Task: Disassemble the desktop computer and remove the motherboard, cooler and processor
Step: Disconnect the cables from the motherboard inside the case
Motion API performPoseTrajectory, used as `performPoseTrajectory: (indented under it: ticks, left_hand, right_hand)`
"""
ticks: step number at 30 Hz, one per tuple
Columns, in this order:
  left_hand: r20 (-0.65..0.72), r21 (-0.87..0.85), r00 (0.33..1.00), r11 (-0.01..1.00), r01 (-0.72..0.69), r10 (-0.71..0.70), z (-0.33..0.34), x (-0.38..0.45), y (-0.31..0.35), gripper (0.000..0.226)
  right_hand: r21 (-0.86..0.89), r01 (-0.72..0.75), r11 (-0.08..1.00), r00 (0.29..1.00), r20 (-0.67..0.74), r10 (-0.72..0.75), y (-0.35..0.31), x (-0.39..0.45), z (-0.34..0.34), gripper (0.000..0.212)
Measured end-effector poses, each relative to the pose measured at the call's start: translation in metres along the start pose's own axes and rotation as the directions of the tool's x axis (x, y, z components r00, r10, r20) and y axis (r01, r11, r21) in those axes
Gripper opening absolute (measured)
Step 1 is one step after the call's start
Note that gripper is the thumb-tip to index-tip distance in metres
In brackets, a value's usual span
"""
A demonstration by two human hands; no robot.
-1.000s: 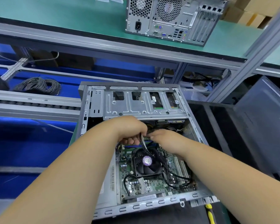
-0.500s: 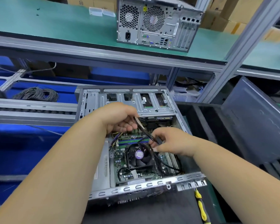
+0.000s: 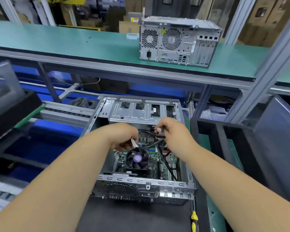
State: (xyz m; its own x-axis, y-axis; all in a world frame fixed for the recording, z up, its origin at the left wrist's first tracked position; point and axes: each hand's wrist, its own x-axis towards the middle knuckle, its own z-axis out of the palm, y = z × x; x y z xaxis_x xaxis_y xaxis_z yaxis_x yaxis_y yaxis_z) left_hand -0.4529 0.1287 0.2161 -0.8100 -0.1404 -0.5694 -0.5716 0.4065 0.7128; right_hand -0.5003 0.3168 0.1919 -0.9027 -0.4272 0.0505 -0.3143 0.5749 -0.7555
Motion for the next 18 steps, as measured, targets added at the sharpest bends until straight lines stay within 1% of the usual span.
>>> performPoseTrajectory:
  ticks: [2,5,7,9,10,11,13,16,18]
  left_hand:
    - [-0.008,0.028,0.999,0.999,-0.047,0.047,0.015,-0.003,0.004,0.008]
    - [-0.001,0.142,0.987,0.977,-0.162,0.164,0.037,-0.006,0.006,0.027]
    - [0.014,0.172,0.969,0.954,-0.246,0.247,0.052,-0.007,0.007,0.031]
    - [-0.020,0.196,0.955,0.937,-0.288,0.297,0.063,-0.004,0.008,0.018]
    - [-0.057,0.247,0.949,0.925,-0.289,0.311,0.067,-0.003,0.008,0.008]
    - [-0.087,0.290,0.942,0.912,-0.289,0.325,0.070,-0.001,0.009,0.004]
    - [-0.102,0.281,0.940,0.915,-0.288,0.327,0.073,0.004,0.009,0.011]
    - [-0.094,0.124,0.954,0.954,-0.274,0.286,0.079,0.011,0.007,0.019]
    - [-0.110,-0.002,0.963,0.968,-0.250,0.248,0.084,0.017,0.005,0.023]
  right_hand:
    - [0.084,0.022,0.996,1.000,0.014,-0.023,0.001,-0.005,-0.004,0.039]
    - [0.170,0.097,0.981,0.995,0.006,-0.100,0.002,-0.009,-0.012,0.032]
    - [0.190,0.163,0.968,0.986,0.009,-0.168,0.000,-0.014,-0.016,0.030]
    - [0.217,0.206,0.954,0.975,0.038,-0.219,-0.002,-0.019,-0.019,0.026]
    - [0.227,0.212,0.950,0.972,0.056,-0.230,-0.004,-0.021,-0.021,0.024]
    - [0.221,0.211,0.952,0.970,0.074,-0.232,-0.004,-0.021,-0.024,0.023]
    - [0.125,0.216,0.968,0.967,0.108,-0.229,-0.003,-0.018,-0.030,0.023]
    - [-0.110,0.204,0.973,0.971,0.148,-0.187,0.003,-0.012,-0.038,0.030]
    - [-0.190,0.212,0.959,0.969,0.168,-0.181,0.007,-0.010,-0.039,0.037]
